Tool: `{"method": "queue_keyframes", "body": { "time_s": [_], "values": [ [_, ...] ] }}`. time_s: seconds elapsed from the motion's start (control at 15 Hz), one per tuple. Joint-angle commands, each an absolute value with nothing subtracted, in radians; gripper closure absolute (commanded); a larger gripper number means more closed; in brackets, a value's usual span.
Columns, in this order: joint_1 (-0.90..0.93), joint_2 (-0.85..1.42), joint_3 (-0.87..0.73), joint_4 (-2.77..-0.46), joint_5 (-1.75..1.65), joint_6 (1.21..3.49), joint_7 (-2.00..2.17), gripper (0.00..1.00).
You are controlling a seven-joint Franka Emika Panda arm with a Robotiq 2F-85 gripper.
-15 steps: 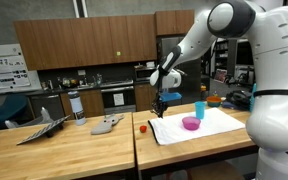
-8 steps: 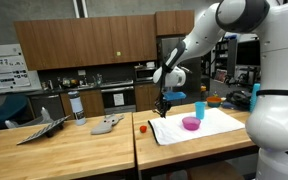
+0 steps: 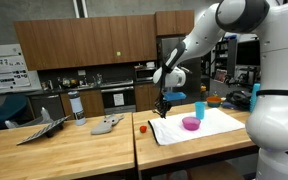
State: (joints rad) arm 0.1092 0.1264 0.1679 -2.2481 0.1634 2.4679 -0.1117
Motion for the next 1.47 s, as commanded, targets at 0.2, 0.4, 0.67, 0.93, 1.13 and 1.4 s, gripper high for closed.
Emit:
{"method": "queue_keyframes", "body": {
  "time_s": [0.2, 0.4, 0.67, 0.93, 1.13, 1.4],
  "values": [
    [0.123, 0.099, 0.175, -2.325, 0.188, 2.485, -0.138, 0.96],
    [0.124, 0.09, 0.175, -2.37, 0.175, 2.491, -0.125, 0.96],
    [0.119, 0.081, 0.171, -2.421, 0.175, 2.501, -0.128, 0.96],
    [0.114, 0.076, 0.163, -2.459, 0.166, 2.508, -0.122, 0.96],
    [0.107, 0.064, 0.147, -2.485, 0.148, 2.517, -0.108, 0.96],
    [0.097, 0.029, 0.123, -2.541, 0.127, 2.549, -0.097, 0.96]
  ]
}}
